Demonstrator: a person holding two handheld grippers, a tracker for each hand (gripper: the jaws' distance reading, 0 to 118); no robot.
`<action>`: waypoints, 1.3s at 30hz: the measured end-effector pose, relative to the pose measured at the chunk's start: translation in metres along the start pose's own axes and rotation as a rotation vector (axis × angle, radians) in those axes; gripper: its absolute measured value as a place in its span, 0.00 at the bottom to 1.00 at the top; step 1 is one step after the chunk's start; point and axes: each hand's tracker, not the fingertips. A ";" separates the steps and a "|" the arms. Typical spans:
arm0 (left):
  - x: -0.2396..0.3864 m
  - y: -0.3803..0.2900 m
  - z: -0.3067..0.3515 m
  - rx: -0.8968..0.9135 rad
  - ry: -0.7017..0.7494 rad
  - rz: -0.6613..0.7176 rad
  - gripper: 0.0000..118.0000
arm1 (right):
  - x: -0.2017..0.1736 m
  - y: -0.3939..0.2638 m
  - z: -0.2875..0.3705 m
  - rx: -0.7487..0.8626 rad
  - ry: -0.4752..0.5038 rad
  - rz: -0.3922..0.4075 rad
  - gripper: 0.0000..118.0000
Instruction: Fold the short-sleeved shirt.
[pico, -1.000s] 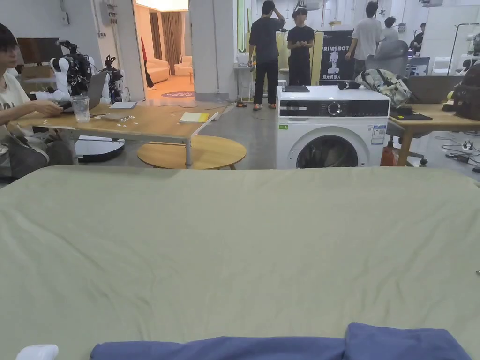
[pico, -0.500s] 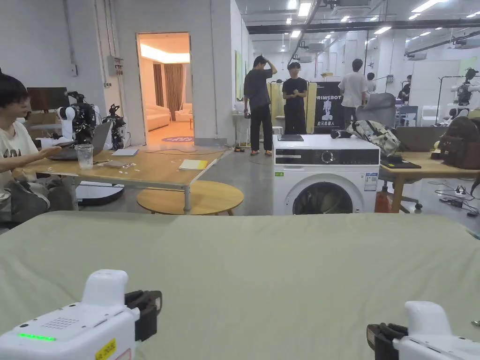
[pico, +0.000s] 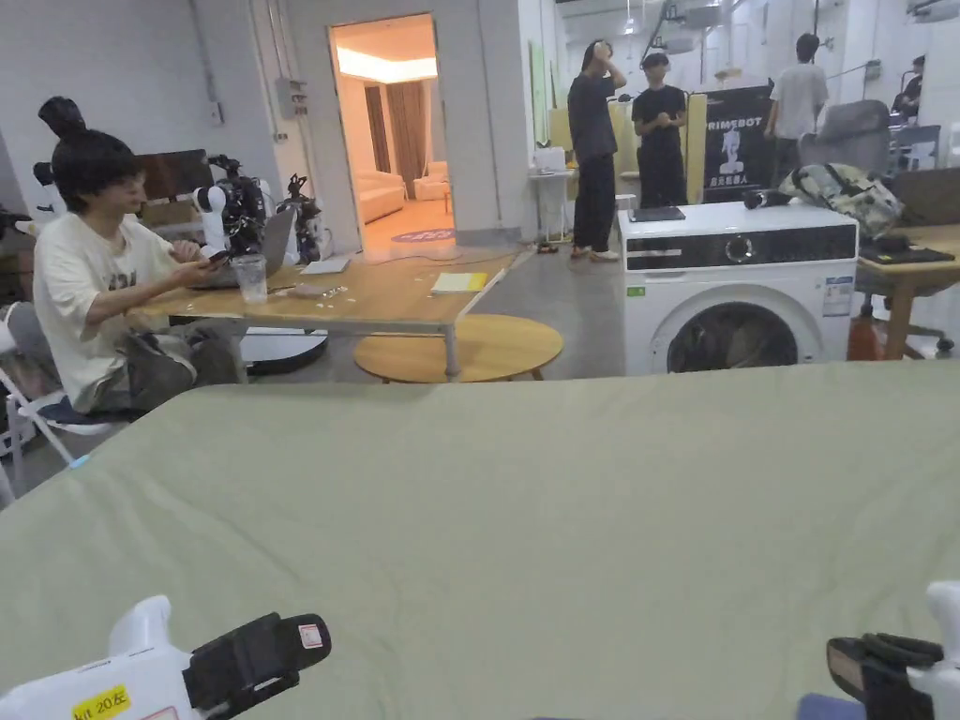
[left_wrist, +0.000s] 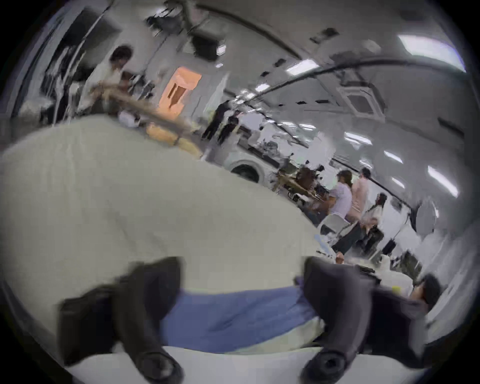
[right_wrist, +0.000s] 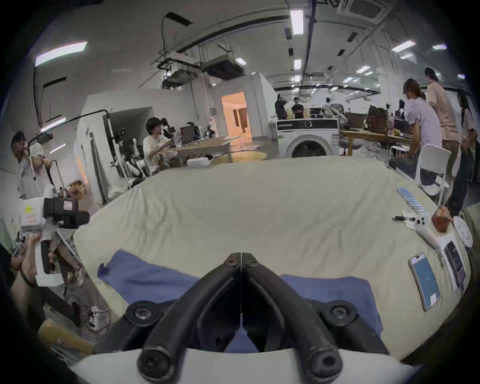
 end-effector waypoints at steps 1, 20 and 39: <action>-0.020 -0.002 0.000 -0.018 0.015 0.065 0.89 | -0.001 -0.004 0.001 -0.005 -0.006 -0.003 0.00; -0.088 -0.052 -0.086 -0.123 -0.096 0.466 0.01 | 0.008 -0.023 0.028 -0.058 -0.026 -0.089 0.00; 0.091 -0.022 -0.102 -0.089 0.036 -0.006 0.00 | 0.008 -0.021 0.021 -0.048 0.061 -0.130 0.00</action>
